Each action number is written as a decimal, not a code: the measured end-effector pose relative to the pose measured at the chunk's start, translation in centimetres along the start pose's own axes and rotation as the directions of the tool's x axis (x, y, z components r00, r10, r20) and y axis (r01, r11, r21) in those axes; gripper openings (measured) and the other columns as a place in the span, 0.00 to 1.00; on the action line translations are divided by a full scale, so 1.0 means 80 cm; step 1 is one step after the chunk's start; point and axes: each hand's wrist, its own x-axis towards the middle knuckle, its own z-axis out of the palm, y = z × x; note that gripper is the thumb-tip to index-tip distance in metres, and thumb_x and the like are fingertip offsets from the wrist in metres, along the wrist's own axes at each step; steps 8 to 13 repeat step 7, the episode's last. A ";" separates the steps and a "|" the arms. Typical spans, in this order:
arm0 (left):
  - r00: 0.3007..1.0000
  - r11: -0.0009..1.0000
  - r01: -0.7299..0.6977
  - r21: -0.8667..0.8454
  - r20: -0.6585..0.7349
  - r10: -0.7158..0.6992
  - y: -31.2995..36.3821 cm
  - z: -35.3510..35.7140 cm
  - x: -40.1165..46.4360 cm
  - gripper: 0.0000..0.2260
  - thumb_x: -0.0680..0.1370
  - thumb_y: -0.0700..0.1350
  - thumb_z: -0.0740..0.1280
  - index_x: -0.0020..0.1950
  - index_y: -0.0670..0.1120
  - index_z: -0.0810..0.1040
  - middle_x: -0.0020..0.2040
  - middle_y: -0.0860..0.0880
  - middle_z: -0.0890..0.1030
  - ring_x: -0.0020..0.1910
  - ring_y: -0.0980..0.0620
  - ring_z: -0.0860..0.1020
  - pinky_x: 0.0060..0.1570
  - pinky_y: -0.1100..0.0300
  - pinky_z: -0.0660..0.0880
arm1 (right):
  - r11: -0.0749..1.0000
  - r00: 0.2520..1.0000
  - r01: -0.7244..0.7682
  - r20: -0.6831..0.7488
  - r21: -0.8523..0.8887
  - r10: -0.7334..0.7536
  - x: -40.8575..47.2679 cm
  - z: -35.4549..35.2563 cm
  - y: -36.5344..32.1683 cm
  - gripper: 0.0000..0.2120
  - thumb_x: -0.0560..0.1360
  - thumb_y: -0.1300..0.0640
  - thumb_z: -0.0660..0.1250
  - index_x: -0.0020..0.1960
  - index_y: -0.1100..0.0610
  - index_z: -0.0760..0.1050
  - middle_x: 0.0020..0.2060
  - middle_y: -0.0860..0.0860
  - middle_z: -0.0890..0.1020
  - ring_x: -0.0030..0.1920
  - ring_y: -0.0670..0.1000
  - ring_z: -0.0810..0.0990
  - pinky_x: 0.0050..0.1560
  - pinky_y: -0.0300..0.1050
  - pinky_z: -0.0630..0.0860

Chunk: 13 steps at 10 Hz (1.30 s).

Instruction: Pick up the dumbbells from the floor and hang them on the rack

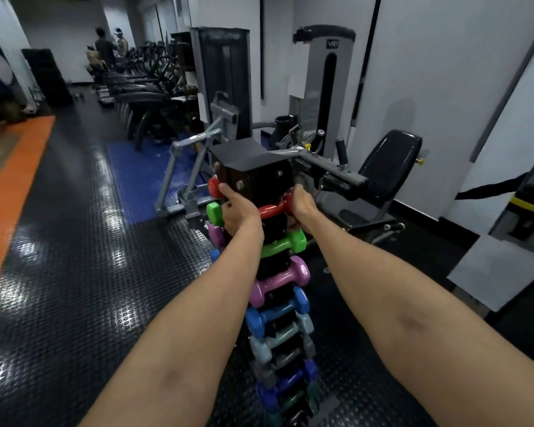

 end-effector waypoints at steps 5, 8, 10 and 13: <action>0.956 0.970 -0.214 0.112 0.227 0.184 -0.025 -0.017 0.038 0.19 0.83 0.51 0.53 0.64 0.43 0.77 0.56 0.43 0.79 0.60 0.38 0.76 0.56 0.53 0.71 | 0.990 0.994 0.099 -0.026 -0.103 -0.103 -0.036 -0.002 0.020 0.32 0.80 0.33 0.44 0.56 0.58 0.73 0.43 0.60 0.81 0.24 0.55 0.82 0.22 0.41 0.75; 0.877 0.829 -0.469 0.304 0.268 0.398 -0.124 -0.098 0.086 0.22 0.82 0.62 0.56 0.58 0.46 0.76 0.53 0.42 0.80 0.57 0.38 0.78 0.53 0.50 0.72 | 0.988 0.956 0.152 -0.256 0.022 -0.142 -0.047 0.003 0.048 0.30 0.82 0.38 0.54 0.72 0.60 0.68 0.63 0.61 0.78 0.59 0.61 0.81 0.62 0.58 0.76; 0.877 0.829 -0.469 0.304 0.268 0.398 -0.124 -0.098 0.086 0.22 0.82 0.62 0.56 0.58 0.46 0.76 0.53 0.42 0.80 0.57 0.38 0.78 0.53 0.50 0.72 | 0.988 0.956 0.152 -0.256 0.022 -0.142 -0.047 0.003 0.048 0.30 0.82 0.38 0.54 0.72 0.60 0.68 0.63 0.61 0.78 0.59 0.61 0.81 0.62 0.58 0.76; 0.877 0.829 -0.469 0.304 0.268 0.398 -0.124 -0.098 0.086 0.22 0.82 0.62 0.56 0.58 0.46 0.76 0.53 0.42 0.80 0.57 0.38 0.78 0.53 0.50 0.72 | 0.988 0.956 0.152 -0.256 0.022 -0.142 -0.047 0.003 0.048 0.30 0.82 0.38 0.54 0.72 0.60 0.68 0.63 0.61 0.78 0.59 0.61 0.81 0.62 0.58 0.76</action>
